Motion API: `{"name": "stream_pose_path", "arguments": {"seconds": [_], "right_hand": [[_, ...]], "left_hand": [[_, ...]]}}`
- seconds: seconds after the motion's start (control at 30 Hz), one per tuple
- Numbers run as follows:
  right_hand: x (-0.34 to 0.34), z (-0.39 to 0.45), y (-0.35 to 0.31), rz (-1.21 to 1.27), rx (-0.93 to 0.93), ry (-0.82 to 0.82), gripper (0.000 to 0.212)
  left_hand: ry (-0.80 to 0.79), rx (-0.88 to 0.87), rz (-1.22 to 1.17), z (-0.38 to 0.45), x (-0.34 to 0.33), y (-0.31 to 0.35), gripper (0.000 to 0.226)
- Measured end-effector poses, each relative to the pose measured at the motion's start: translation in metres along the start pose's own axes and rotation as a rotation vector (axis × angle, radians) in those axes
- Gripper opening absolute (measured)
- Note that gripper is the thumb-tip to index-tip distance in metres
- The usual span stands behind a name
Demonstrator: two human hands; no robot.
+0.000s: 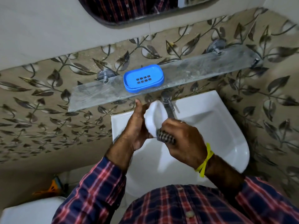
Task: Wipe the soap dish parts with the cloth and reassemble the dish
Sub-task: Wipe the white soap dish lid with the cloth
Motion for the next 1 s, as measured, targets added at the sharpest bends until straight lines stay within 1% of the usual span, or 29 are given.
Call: {"name": "stream_pose_path", "arguments": {"seconds": [0.03, 0.07, 0.1, 0.13, 0.17, 0.2, 0.27, 0.37, 0.43, 0.5, 0.6, 0.67, 0.73, 0.77, 0.87, 1.0], "right_hand": [[0.003, 0.003, 0.005, 0.122, -0.108, 0.024, 0.014], [0.005, 0.005, 0.012, 0.273, -0.223, 0.056, 0.021], [0.007, 0.007, 0.017, 0.431, -0.349, 0.067, 0.025], [0.006, 0.009, 0.02, 0.603, -0.46, 0.057, 0.023], [0.005, 0.011, 0.02, 0.762, -0.544, 0.021, 0.017], [0.004, 0.013, 0.019, 0.884, -0.593, -0.002, 0.011], [0.002, 0.015, 0.018, 1.027, -0.631, -0.01, 0.014], [0.005, 0.017, 0.013, 1.256, -0.62, -0.064, 0.02], [0.007, 0.014, 0.011, 1.316, -0.597, -0.106, 0.023], [0.008, 0.012, 0.01, 1.311, -0.568, -0.103, 0.02], [0.008, 0.012, 0.008, 1.321, -0.566, -0.064, 0.018], [0.005, 0.013, 0.007, 1.376, -0.599, -0.05, 0.017], [0.002, 0.013, 0.004, 1.411, -0.605, -0.062, 0.01], [0.002, 0.014, 0.002, 1.409, -0.593, -0.069, 0.006], [0.003, 0.014, -0.004, 1.362, -0.538, -0.082, 0.013], [0.006, 0.011, 0.0, 1.103, -0.49, -0.089, 0.01]], "left_hand": [[0.017, -0.102, 0.079, -0.002, 0.002, -0.001, 0.075], [0.017, -0.274, 0.163, -0.008, 0.0, -0.001, 0.077], [0.001, -0.48, 0.299, -0.016, -0.005, -0.003, 0.077], [-0.034, -0.659, 0.442, -0.024, -0.012, -0.009, 0.076], [-0.06, -0.764, 0.532, -0.03, -0.018, -0.018, 0.074], [-0.062, -0.8, 0.545, -0.031, -0.022, -0.024, 0.072], [-0.049, -0.79, 0.437, -0.029, -0.024, -0.024, 0.069], [-0.084, -0.758, 0.222, -0.029, -0.028, -0.009, 0.061], [-0.084, -0.706, 0.119, -0.031, -0.029, -0.007, 0.057], [-0.095, -0.651, 0.034, -0.036, -0.033, -0.012, 0.055], [-0.083, -0.606, -0.005, -0.037, -0.036, -0.018, 0.056], [-0.079, -0.619, 0.019, -0.037, -0.032, -0.012, 0.056], [-0.107, -0.634, 0.032, -0.036, -0.031, -0.008, 0.056], [-0.119, -0.629, 0.026, -0.036, -0.031, -0.007, 0.055], [-0.115, -0.581, -0.046, -0.034, -0.03, -0.009, 0.054], [-0.142, -0.527, -0.078, -0.026, -0.03, -0.014, 0.057]]}}
Point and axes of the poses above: each hand's wrist, its own z-axis towards the middle knuckle, its own x-axis out of the back of the hand, y = z × x, the point moved 5 cm from there along z, towards the middle knuckle, and after that the axes turned 4 degrees about -z, right-handed, at the moved point
